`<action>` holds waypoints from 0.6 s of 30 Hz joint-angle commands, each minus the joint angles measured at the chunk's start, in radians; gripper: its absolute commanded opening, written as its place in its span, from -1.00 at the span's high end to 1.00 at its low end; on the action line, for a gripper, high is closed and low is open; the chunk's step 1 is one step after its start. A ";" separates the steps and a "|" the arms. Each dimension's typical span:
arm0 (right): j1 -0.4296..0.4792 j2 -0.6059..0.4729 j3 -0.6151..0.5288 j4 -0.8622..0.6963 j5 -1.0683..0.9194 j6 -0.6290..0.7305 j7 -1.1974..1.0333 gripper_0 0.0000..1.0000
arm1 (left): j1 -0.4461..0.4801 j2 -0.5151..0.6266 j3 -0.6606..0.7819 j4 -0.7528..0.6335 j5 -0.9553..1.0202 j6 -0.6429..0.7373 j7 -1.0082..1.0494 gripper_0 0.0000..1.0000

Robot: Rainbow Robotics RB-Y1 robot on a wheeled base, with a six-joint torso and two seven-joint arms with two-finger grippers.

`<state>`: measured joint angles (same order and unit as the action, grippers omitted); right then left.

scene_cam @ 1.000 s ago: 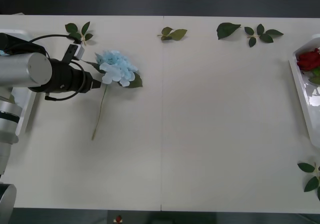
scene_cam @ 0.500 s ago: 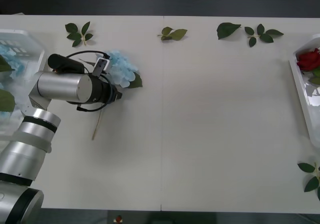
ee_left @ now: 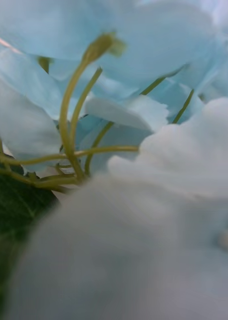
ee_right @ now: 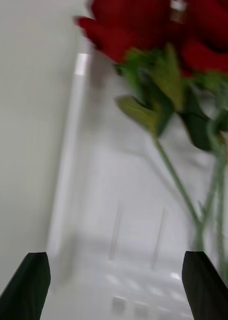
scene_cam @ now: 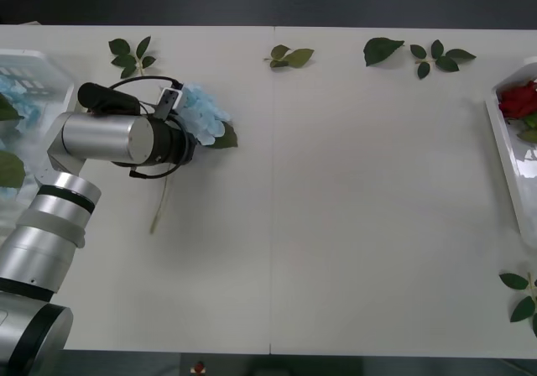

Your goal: Put the red flowers into the right box and the blue flowers into the left box

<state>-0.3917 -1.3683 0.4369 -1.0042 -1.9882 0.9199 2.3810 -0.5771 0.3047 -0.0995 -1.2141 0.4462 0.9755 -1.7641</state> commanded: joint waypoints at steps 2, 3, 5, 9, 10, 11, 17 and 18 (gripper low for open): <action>-0.049 -0.034 -0.006 -0.154 -0.040 0.080 0.173 -0.53 | -0.017 0.137 0.021 -0.176 0.078 0.147 0.060 1.00; -0.052 -0.040 -0.006 -0.206 -0.040 0.088 0.196 -0.53 | -0.015 0.166 0.046 -0.208 0.114 0.193 0.061 1.00; -0.052 -0.054 -0.006 -0.303 -0.040 0.091 0.230 -0.53 | -0.017 0.220 0.100 -0.262 0.175 0.275 0.063 1.00; -0.062 -0.069 -0.006 -0.449 -0.066 0.088 0.279 -0.53 | -0.017 0.310 0.233 -0.341 0.276 0.407 0.066 1.00; -0.075 -0.069 -0.006 -0.481 -0.061 0.086 0.296 -0.53 | -0.017 0.333 0.274 -0.349 0.302 0.430 0.066 1.00; -0.087 -0.069 -0.006 -0.507 -0.052 0.086 0.311 -0.54 | -0.017 0.355 0.311 -0.351 0.327 0.447 0.064 1.00; -0.182 -0.034 -0.006 -0.640 0.043 0.114 0.324 -0.54 | -0.007 0.518 0.477 -0.349 0.393 0.476 0.052 1.00; -0.205 -0.029 -0.004 -0.672 0.085 0.128 0.324 -0.53 | 0.008 0.568 0.498 -0.351 0.379 0.466 0.052 1.00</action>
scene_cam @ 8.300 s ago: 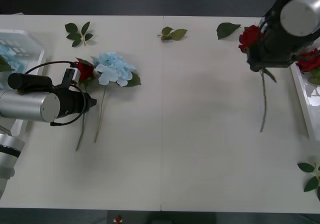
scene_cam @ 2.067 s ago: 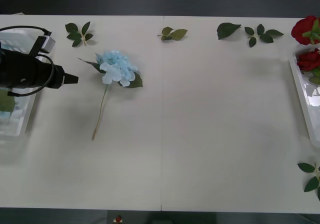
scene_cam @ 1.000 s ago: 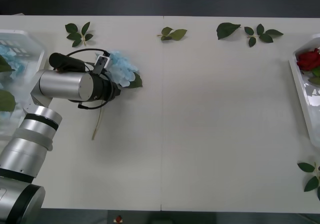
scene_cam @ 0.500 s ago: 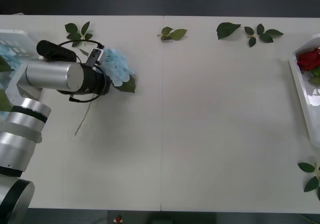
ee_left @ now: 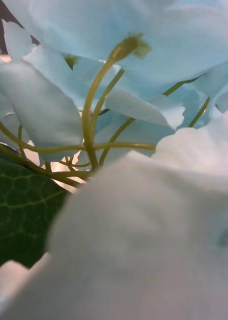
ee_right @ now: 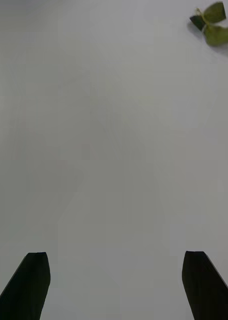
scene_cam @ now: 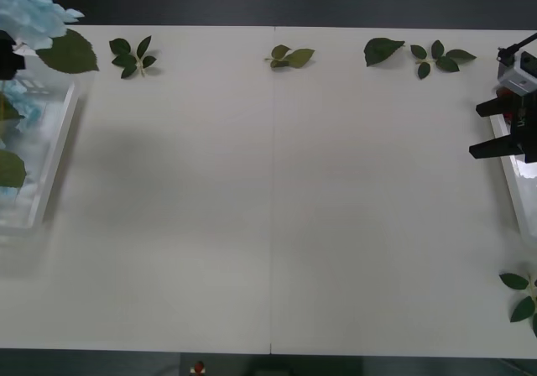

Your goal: Put the red flowers into the right box and the blue flowers into the left box

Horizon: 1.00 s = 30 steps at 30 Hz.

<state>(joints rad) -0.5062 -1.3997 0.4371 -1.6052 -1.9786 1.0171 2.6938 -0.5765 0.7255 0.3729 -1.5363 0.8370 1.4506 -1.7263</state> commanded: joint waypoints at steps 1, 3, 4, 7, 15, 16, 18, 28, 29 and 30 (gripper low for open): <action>-0.106 0.010 -0.003 -0.088 0.100 0.040 0.011 -0.54 | 0.018 0.178 0.035 -0.028 -0.026 -0.024 0.013 1.00; -0.135 0.022 0.009 -0.119 0.146 0.051 0.011 -0.53 | 0.050 0.236 0.047 -0.027 -0.059 -0.067 0.013 1.00; -0.155 0.033 0.025 -0.134 0.170 0.055 0.011 -0.54 | 0.078 0.270 0.055 -0.027 -0.087 -0.102 0.014 1.00; -0.204 0.067 0.075 -0.168 0.196 0.049 0.011 -0.53 | 0.156 0.327 0.081 -0.018 -0.150 -0.196 0.019 1.00; -0.238 0.206 0.132 -0.148 0.162 0.037 0.011 -0.54 | 0.300 0.335 0.096 0.177 -0.239 -0.504 0.021 1.00; -0.236 0.211 0.138 -0.145 0.158 0.034 0.011 -0.54 | 0.305 0.335 0.090 0.194 -0.242 -0.530 0.021 1.00; -0.238 0.229 0.158 -0.134 0.138 0.017 0.011 -0.53 | 0.311 0.335 0.055 0.257 -0.251 -0.615 0.021 1.00; -0.238 0.337 0.226 -0.036 0.024 -0.068 0.011 -0.54 | 0.311 0.307 -0.101 0.369 -0.230 -0.740 0.047 1.00; -0.238 0.350 0.232 -0.016 0.015 -0.068 0.011 -0.54 | 0.311 0.293 -0.103 0.366 -0.227 -0.742 0.047 1.00; -0.238 0.360 0.238 0.002 0.007 -0.069 0.011 -0.54 | 0.310 0.284 -0.103 0.363 -0.227 -0.742 0.047 1.00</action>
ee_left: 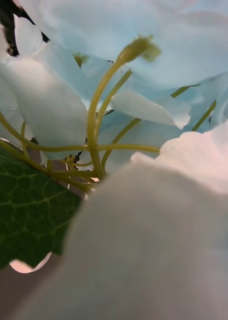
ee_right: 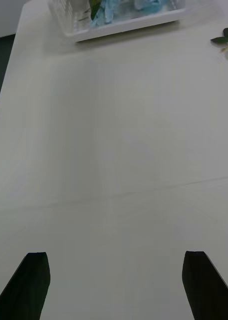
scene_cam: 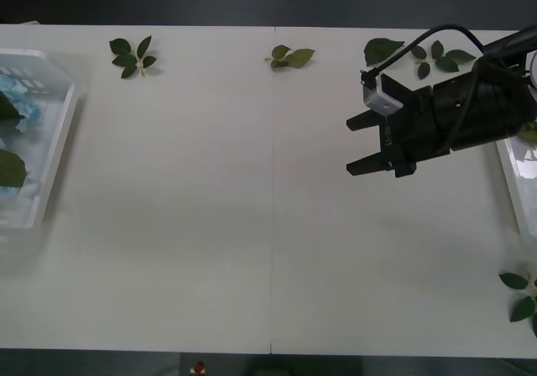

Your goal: Put the red flowers into the right box and the blue flowers into the left box

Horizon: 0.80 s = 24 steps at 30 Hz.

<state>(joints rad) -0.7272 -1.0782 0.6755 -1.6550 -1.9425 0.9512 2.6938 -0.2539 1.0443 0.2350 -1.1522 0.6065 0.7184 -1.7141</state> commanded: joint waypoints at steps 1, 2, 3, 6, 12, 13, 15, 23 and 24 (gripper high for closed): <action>-0.017 0.049 0.010 0.073 -0.041 -0.009 0.011 -0.54 | -0.011 -0.049 0.035 -0.024 0.006 -0.008 0.034 1.00; -0.017 0.052 0.016 0.083 -0.047 -0.012 0.011 -0.54 | -0.011 -0.055 0.035 -0.027 0.007 -0.010 0.034 1.00; -0.017 0.053 0.029 0.095 -0.061 -0.020 0.011 -0.53 | -0.011 -0.064 0.035 -0.030 0.009 -0.008 0.034 1.00; -0.017 0.050 0.070 0.116 -0.119 -0.058 0.011 -0.54 | -0.011 -0.092 0.035 -0.040 0.015 -0.008 0.036 0.99; -0.020 0.043 0.078 0.104 -0.145 -0.066 0.011 -0.53 | -0.011 -0.116 0.029 -0.060 0.033 -0.005 0.037 0.30; -0.018 0.041 0.078 0.103 -0.150 -0.066 0.011 -0.54 | -0.011 -0.118 0.024 -0.064 0.036 0.000 0.036 0.07; -0.018 0.040 0.078 0.101 -0.156 -0.066 0.011 -0.53 | -0.010 -0.116 0.018 -0.093 0.042 0.032 0.037 -0.24; -0.021 0.038 0.078 0.100 -0.156 -0.066 0.011 -0.54 | -0.010 -0.116 0.078 -0.297 0.070 0.309 0.042 -0.65; -0.023 0.038 0.078 0.100 -0.156 -0.066 0.011 -0.54 | -0.010 -0.115 0.098 -0.336 0.078 0.362 0.042 -0.66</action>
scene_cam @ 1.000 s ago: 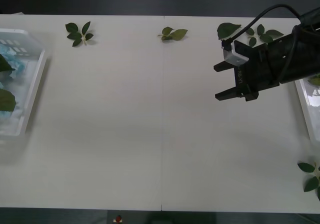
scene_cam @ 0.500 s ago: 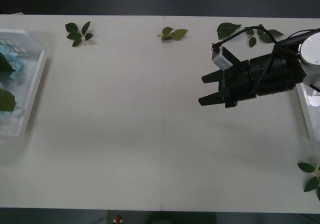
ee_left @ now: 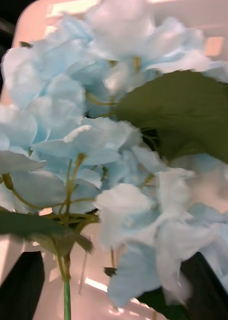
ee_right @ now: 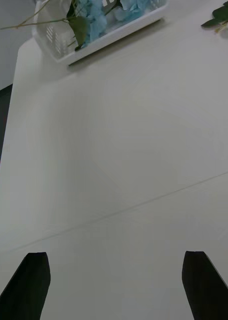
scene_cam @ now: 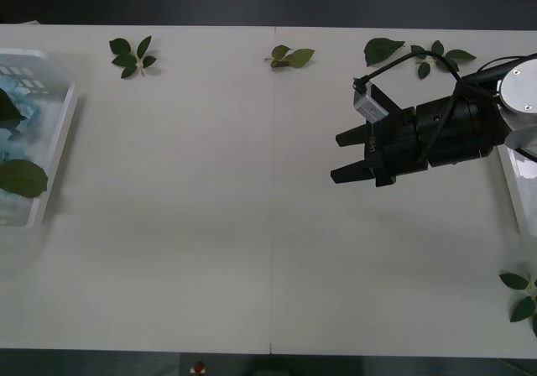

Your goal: Put the red flowers into the right box and the blue flowers into the left box

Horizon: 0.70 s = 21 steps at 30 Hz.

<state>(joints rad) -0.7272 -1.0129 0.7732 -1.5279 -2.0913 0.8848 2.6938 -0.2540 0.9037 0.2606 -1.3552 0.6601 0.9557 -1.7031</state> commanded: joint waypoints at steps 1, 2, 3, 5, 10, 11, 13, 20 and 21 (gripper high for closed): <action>-0.024 -0.027 -0.020 -0.028 -0.007 0.000 0.011 -0.54 | -0.011 0.024 0.083 -0.156 0.027 0.152 0.031 -0.67; -0.023 -0.027 -0.020 -0.028 -0.007 0.000 0.011 -0.53 | -0.011 0.024 0.106 -0.197 0.035 0.206 0.033 -0.67; -0.023 -0.027 -0.020 -0.028 -0.006 0.000 0.011 -0.54 | -0.011 0.024 0.123 -0.226 0.038 0.236 0.034 -0.68; -0.024 -0.027 -0.020 -0.029 -0.007 0.000 0.011 -0.54 | -0.013 0.026 0.140 -0.260 0.042 0.270 0.034 -0.71; -0.027 -0.027 -0.020 -0.032 -0.007 -0.004 0.011 -0.54 | -0.027 0.024 0.163 -0.397 0.124 0.391 0.040 -0.94; -0.027 -0.027 -0.020 -0.032 -0.007 -0.004 0.011 -0.54 | -0.030 0.024 0.160 -0.406 0.136 0.396 0.042 -0.95; -0.027 -0.027 -0.020 -0.032 -0.007 -0.004 0.011 -0.54 | -0.045 0.024 0.118 -0.427 0.187 0.393 0.048 -1.00; -0.027 -0.027 -0.020 -0.032 -0.007 -0.004 0.011 -0.54 | -0.060 0.024 -0.081 -0.424 0.366 0.215 0.053 -1.00; -0.027 -0.027 -0.020 -0.032 -0.007 -0.004 0.011 -0.54 | -0.057 0.024 -0.116 -0.423 0.395 0.172 0.053 -1.00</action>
<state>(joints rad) -0.7273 -1.0132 0.7732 -1.5322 -2.0913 0.8844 2.6938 -0.2963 0.9038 0.2043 -1.7630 1.0087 1.1986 -1.7022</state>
